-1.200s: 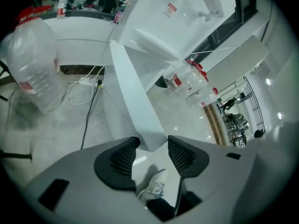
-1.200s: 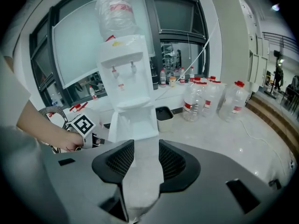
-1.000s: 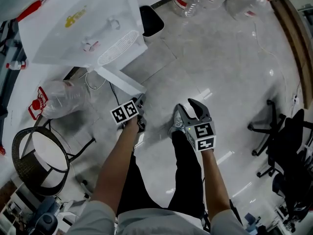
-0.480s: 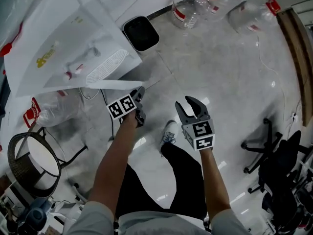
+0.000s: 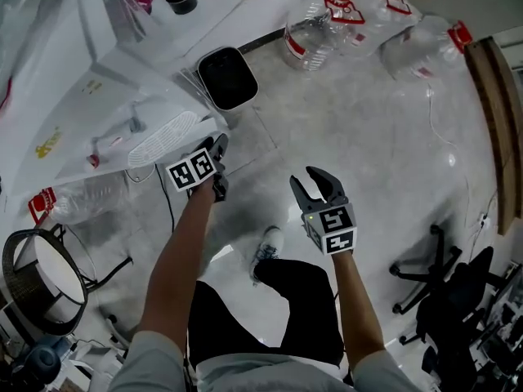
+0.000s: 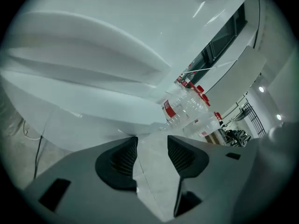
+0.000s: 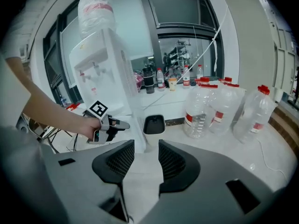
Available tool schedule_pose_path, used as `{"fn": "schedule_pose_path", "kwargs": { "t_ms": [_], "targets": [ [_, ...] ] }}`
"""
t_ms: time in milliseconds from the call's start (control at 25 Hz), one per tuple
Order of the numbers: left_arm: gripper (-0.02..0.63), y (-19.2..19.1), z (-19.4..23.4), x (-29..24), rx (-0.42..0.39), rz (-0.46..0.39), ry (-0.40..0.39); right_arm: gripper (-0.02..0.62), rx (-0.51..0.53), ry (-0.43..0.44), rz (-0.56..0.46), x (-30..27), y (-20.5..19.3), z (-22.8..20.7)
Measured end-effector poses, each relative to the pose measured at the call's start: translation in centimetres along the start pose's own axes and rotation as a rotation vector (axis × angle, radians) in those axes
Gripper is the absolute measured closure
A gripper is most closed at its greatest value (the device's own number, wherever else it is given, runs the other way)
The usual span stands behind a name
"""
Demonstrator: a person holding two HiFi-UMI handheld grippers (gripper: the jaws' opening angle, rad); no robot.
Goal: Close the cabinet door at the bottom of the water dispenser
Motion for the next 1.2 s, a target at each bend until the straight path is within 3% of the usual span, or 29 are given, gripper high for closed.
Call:
{"fn": "schedule_pose_path", "kwargs": {
  "t_ms": [320, 600, 760, 960, 1040, 1200],
  "targets": [
    [0.383, 0.6, -1.2, -0.2, -0.063, 0.000, -0.010, 0.407, 0.031, 0.027, 0.018, 0.6, 0.5, -0.7],
    [0.385, -0.3, -3.3, 7.0, -0.054, 0.048, 0.023, 0.408, 0.048, 0.033, 0.040, 5.1, 4.0, 1.2],
    [0.397, 2.3, -6.0, 14.2, -0.159, 0.016, 0.034, 0.426, 0.090, 0.005, -0.003, 8.6, 9.5, 3.1],
    [0.520, 7.8, -9.5, 24.9, -0.295, -0.096, 0.077, 0.460, 0.133, -0.018, -0.075, 13.2, 18.3, 6.6],
    [0.565, 10.4, -10.8, 29.5, -0.353, -0.137, 0.070, 0.524, 0.164, -0.023, -0.109, 15.3, 21.9, 8.7],
    [0.584, 16.6, -13.1, 39.2, -0.571, -0.240, 0.077, 0.566, 0.226, -0.011, -0.190, 19.4, 29.5, 13.6]
  ]
}}
Point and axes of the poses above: the fingertips, and each gripper's own axes: x backward along the fingers, z to its left, y out of its top, the point moved 8 cm from there along x, backward along the fingers, and after that the axes turned 2 degrees about x, right-handed, at the moved point
